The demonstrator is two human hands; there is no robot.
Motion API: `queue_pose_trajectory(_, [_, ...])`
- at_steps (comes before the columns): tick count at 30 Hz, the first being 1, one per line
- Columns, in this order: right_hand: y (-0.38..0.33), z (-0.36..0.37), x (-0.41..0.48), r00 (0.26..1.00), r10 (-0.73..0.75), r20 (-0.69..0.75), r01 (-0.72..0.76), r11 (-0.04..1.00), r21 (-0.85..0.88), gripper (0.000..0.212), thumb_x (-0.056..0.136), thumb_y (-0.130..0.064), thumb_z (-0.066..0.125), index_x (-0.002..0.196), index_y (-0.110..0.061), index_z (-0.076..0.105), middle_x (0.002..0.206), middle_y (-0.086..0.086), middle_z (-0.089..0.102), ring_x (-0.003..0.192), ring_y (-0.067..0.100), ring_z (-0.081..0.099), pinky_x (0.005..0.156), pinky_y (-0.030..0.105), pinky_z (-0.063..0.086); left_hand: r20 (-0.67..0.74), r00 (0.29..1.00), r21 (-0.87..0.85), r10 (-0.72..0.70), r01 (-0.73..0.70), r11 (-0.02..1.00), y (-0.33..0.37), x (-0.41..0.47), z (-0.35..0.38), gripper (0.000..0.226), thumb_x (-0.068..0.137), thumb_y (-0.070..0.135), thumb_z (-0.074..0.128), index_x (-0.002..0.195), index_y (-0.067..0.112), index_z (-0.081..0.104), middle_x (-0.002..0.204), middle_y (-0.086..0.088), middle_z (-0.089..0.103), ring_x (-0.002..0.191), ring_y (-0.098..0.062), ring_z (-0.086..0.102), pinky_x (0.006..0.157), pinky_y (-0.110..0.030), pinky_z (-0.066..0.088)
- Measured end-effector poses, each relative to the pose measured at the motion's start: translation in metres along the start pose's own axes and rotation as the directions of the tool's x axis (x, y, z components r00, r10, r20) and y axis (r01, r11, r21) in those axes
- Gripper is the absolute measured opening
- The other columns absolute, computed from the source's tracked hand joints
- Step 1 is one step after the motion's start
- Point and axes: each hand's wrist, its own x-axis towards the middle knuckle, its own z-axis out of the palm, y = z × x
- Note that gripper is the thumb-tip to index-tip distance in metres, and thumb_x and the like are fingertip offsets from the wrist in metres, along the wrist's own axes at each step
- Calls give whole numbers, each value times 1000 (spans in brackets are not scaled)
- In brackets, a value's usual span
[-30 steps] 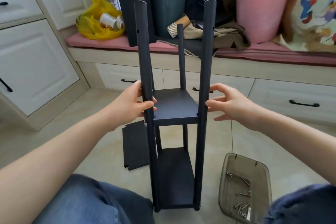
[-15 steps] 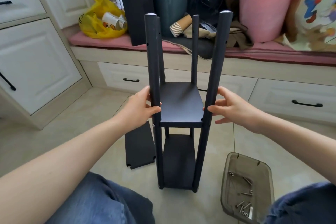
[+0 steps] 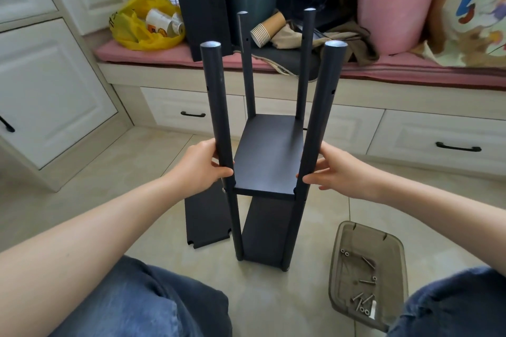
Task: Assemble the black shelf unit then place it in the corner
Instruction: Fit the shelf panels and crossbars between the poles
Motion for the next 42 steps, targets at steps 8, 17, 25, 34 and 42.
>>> queue_pose_trajectory(8, [2,8,-2,998,-31,61,35,997,-63,49,91,-10,69,97,-51,44,105,-12,68,101,5,67,83,22,57,73,996,145,-59,48,988,-14,-6,3,19,94,24,73,107,25,60,102,9,65,88,-10,66,78,-27,55])
queue_pose_trajectory(17, [-3,-1,2,995,-53,80,56,998,-26,38,83,-10,77,94,-42,60,96,-17,72,92,5,70,79,29,60,279,915,226,-291,232,946,-10,-17,8,36,104,40,51,103,8,67,90,-7,77,81,-18,76,71,-28,60])
queue_pose_trajectory(25, [3,-12,-2,990,-86,114,70,989,132,23,89,-22,72,107,-36,65,105,-12,73,95,13,71,80,36,60,303,940,216,158,-229,949,21,-29,56,14,96,31,65,107,26,73,100,14,72,98,-2,66,92,-24,53])
queue_pose_trajectory(34, [2,-12,-1,974,-206,91,199,977,78,20,91,-16,70,102,-32,65,103,-10,72,101,10,70,89,38,58,238,909,640,342,-411,649,-10,-5,142,107,89,76,48,162,22,-8,170,5,-11,153,-17,-21,125,-44,-9])
queue_pose_trajectory(42, [2,-11,2,970,-223,100,220,975,38,36,89,-7,71,103,-40,63,104,-17,71,103,4,69,88,34,59,49,886,631,461,-385,673,-22,-9,156,90,92,75,43,162,21,22,167,5,19,156,-19,11,123,-44,4])
